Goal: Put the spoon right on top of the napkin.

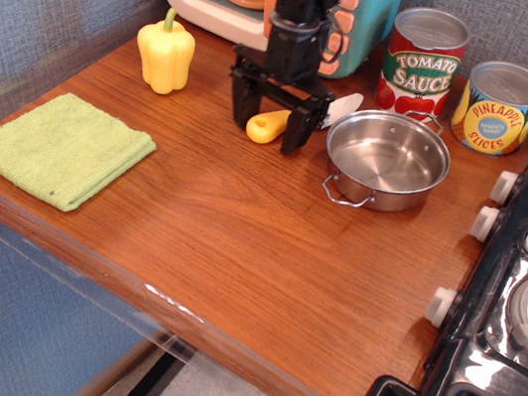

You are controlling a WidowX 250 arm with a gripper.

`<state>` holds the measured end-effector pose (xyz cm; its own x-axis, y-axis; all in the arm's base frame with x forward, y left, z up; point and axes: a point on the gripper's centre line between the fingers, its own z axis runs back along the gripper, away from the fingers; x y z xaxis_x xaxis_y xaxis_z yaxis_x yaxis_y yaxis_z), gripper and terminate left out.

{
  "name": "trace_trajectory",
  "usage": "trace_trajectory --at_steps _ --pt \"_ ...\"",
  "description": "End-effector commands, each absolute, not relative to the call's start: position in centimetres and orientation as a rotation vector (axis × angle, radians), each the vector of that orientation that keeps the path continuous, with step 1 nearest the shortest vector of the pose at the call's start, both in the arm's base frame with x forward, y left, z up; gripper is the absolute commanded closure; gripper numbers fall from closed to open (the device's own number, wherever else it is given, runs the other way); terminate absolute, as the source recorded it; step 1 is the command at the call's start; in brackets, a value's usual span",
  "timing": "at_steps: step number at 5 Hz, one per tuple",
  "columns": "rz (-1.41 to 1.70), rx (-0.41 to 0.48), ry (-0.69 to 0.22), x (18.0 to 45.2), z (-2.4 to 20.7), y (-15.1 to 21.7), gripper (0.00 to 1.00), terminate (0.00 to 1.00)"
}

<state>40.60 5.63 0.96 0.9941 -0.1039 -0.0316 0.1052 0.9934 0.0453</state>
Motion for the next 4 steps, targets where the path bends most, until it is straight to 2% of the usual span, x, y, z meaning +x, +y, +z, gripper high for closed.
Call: trace_trajectory --at_steps 1,2,3,4 --pt "-0.145 0.079 0.040 40.6 0.7 5.7 1.00 0.00" --pt "-0.151 0.072 0.049 39.9 1.0 5.7 1.00 0.00" --pt "-0.159 0.043 0.029 39.2 2.3 5.7 1.00 0.00" --pt "-0.170 -0.012 -0.011 37.7 5.5 5.8 1.00 0.00"
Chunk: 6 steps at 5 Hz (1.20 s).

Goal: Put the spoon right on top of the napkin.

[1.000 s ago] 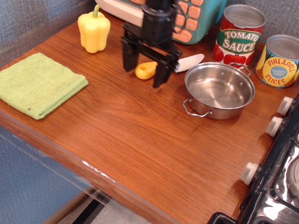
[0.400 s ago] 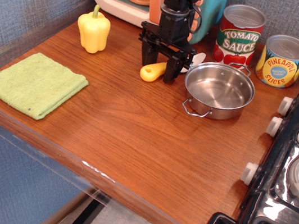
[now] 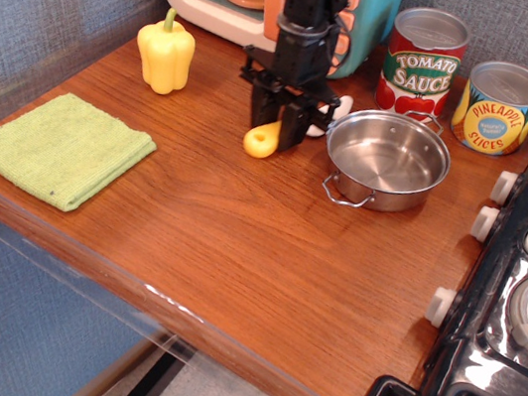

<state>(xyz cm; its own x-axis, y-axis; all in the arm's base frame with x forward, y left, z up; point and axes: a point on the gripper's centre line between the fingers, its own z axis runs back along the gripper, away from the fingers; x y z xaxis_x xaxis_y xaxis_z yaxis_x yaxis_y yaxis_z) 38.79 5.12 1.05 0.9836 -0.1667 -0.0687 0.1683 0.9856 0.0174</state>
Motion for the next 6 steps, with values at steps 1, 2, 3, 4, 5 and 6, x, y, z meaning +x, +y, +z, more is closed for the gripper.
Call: trace_trajectory --at_steps 1,2,3,4,5,6 --pt "-0.145 -0.040 -0.051 35.3 8.3 7.4 1.00 0.00" --pt "-0.092 -0.005 -0.060 30.8 9.2 11.4 1.00 0.00" --pt "-0.053 0.023 -0.040 27.1 8.6 14.8 1.00 0.00" --pt "0.006 0.026 -0.030 25.5 7.5 16.9 1.00 0.00" --pt "0.040 0.023 -0.028 25.4 7.1 17.7 1.00 0.00" --pt "0.052 0.024 -0.020 25.4 6.8 17.8 1.00 0.00"
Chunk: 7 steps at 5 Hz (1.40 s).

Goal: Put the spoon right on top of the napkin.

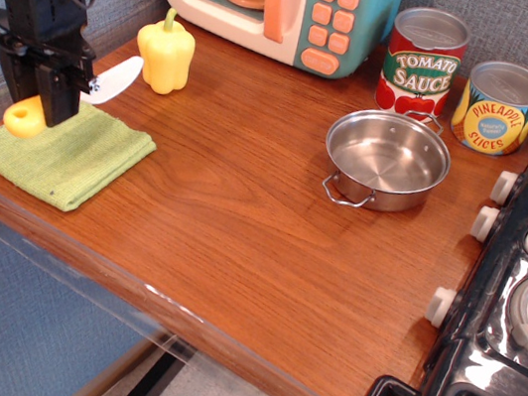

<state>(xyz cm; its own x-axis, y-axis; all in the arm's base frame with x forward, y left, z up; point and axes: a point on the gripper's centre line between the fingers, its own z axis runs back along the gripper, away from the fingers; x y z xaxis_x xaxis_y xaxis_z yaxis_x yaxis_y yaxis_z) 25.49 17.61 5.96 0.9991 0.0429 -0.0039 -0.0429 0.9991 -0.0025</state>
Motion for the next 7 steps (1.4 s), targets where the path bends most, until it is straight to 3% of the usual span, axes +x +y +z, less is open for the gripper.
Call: trace_trajectory --at_steps 1,3,4,7 --pt "0.069 0.031 -0.005 25.3 6.6 18.0 0.00 0.00" --pt "0.054 0.039 -0.008 25.4 7.5 17.2 0.00 0.00" --pt "0.023 0.013 -0.073 25.3 10.1 15.2 0.00 0.00" --pt "0.016 0.064 -0.072 25.8 9.6 14.6 0.00 0.00"
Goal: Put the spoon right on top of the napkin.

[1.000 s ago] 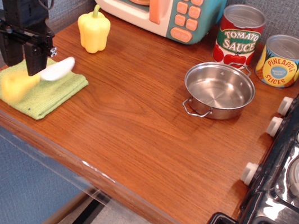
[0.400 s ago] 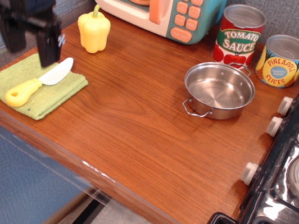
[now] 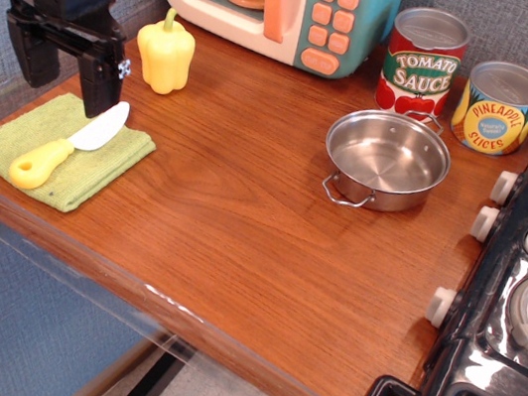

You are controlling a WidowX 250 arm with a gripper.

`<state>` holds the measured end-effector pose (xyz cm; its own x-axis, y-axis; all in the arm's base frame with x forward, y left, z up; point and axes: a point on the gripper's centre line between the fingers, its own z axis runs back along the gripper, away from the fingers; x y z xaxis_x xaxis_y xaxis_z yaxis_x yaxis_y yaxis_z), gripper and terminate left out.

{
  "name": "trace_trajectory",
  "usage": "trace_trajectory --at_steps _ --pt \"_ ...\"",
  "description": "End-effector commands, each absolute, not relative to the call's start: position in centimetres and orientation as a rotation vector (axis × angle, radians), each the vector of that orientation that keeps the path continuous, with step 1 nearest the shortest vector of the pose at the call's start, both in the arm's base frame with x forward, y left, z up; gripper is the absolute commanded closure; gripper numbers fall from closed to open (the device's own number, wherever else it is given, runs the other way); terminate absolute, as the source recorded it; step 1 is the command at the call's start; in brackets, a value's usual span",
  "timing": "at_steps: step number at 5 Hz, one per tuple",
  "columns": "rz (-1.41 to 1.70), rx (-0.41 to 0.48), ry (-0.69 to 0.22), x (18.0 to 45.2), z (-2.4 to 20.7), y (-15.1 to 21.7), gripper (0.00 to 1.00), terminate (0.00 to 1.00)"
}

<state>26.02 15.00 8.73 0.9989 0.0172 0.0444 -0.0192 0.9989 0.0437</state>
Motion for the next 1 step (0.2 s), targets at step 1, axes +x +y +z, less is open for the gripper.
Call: trace_trajectory --at_steps 1 --pt "0.016 0.064 -0.072 25.79 9.64 14.60 0.00 1.00"
